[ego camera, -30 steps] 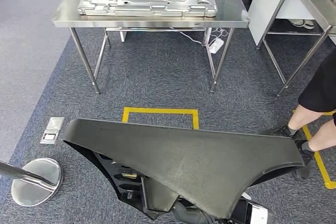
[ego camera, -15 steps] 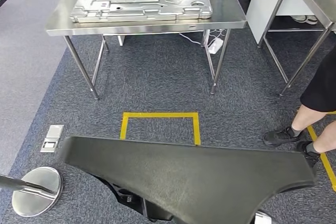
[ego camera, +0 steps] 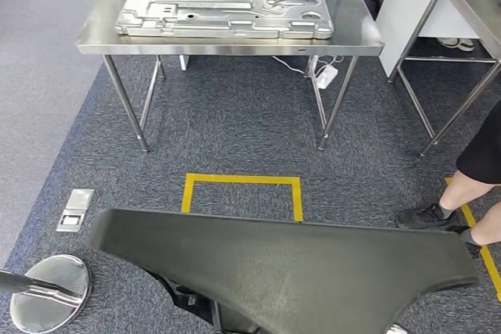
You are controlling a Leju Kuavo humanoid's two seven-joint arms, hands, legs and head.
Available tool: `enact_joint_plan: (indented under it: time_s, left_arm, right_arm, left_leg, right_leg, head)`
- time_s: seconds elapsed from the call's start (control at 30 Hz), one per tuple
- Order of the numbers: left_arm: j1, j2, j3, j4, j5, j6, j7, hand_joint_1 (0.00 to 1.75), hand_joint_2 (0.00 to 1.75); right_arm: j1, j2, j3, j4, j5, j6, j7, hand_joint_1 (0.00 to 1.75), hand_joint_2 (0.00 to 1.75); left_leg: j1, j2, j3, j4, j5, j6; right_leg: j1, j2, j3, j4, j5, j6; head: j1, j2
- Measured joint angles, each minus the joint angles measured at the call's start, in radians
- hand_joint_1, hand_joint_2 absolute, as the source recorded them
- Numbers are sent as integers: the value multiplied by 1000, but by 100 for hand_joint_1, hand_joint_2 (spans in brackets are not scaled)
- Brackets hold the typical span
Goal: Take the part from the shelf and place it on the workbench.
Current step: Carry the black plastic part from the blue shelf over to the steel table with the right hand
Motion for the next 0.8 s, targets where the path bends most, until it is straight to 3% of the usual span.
enact_joint_plan:
  time_s: [0.03,0.07,0.1,0.17,0.27,0.33,0.4,0.43,0.47,0.5,0.57,0.6,0.73,0.8]
  left_arm:
    - [0,0,0,0,0,0,0,0,175]
    - [-1,0,0,0,0,0,0,0,175]
    - [-2,0,0,0,0,0,0,0,175]
    - [-2,0,-1,0,-2,1,-1,0,175]
    - [-2,3,-2,0,-6,1,-1,0,175]
    - [-6,6,-3,0,-10,2,-1,0,175]
    - [-6,7,-5,0,-11,2,-1,0,175]
    - [-4,8,-6,0,-12,2,-1,0,175]
    - [-2,8,-7,0,-12,2,-1,0,175]
    - [1,8,-7,0,-12,2,-1,0,175]
    - [3,8,-9,0,-12,2,-1,0,175]
    - [3,9,-11,0,-12,2,-1,0,175]
    - [5,9,-18,0,-13,2,-4,0,175]
    - [2,10,-21,0,-13,1,-8,0,175]
  right_arm:
    - [1,0,0,-1,1,-1,-2,175,175]
    - [2,0,0,-2,2,-1,-3,175,175]
    - [3,0,0,-2,2,-2,-5,175,175]
    - [8,-1,0,-5,5,-4,-7,175,175]
    - [15,1,1,-10,10,-7,-8,175,175]
    - [17,3,1,-13,13,-10,-8,175,175]
    - [21,3,1,-14,14,-14,-8,175,175]
    - [25,3,1,-14,15,-15,-8,175,175]
    - [28,4,2,-14,16,-15,-8,175,175]
    - [31,4,2,-14,16,-16,-8,175,175]
    - [34,4,2,-15,18,-17,-8,175,175]
    - [34,4,2,-17,19,-18,-9,175,175]
    - [33,4,3,-21,21,-19,-9,175,175]
    - [28,4,3,-22,17,-19,-9,175,175]
  left_leg:
    - [-1,0,12,0,-8,-1]
    - [-1,-1,22,0,-16,-4]
    - [-1,-1,28,-1,-22,-8]
    - [-2,0,39,2,-30,-22]
    - [-3,1,53,31,-40,-37]
    - [0,1,20,98,-75,-47]
    - [6,1,-54,203,-121,-58]
    - [8,1,-84,236,-128,-61]
    - [10,1,-100,238,-114,-64]
    - [12,1,-99,206,-77,-65]
    - [12,2,-75,100,6,-66]
    - [10,3,-65,60,20,-63]
    - [5,3,-53,25,21,-34]
    - [9,2,-38,19,17,-22]
  right_leg:
    - [3,0,16,-61,48,-6]
    - [7,-1,29,-111,75,-11]
    - [11,-1,38,-151,79,-17]
    - [16,0,44,-177,67,-28]
    - [8,-1,76,-195,84,-43]
    - [2,-4,91,-200,78,-48]
    - [0,-3,97,-201,68,-50]
    - [-1,-2,102,-201,62,-49]
    - [-2,-1,110,-201,55,-47]
    - [-3,-1,120,-201,48,-44]
    - [-7,-1,141,-202,34,-36]
    - [-7,-1,147,-202,28,-30]
    - [-5,0,160,-198,20,-2]
    - [-5,0,146,-155,8,4]
  head:
    - [0,0]
    - [-1,0]
    - [0,0]
    - [-1,0]
    - [-1,0]
    - [-3,0]
    - [-5,0]
    - [-5,0]
    - [-5,0]
    - [-5,0]
    - [-5,0]
    - [-5,0]
    - [-4,0]
    - [-4,0]
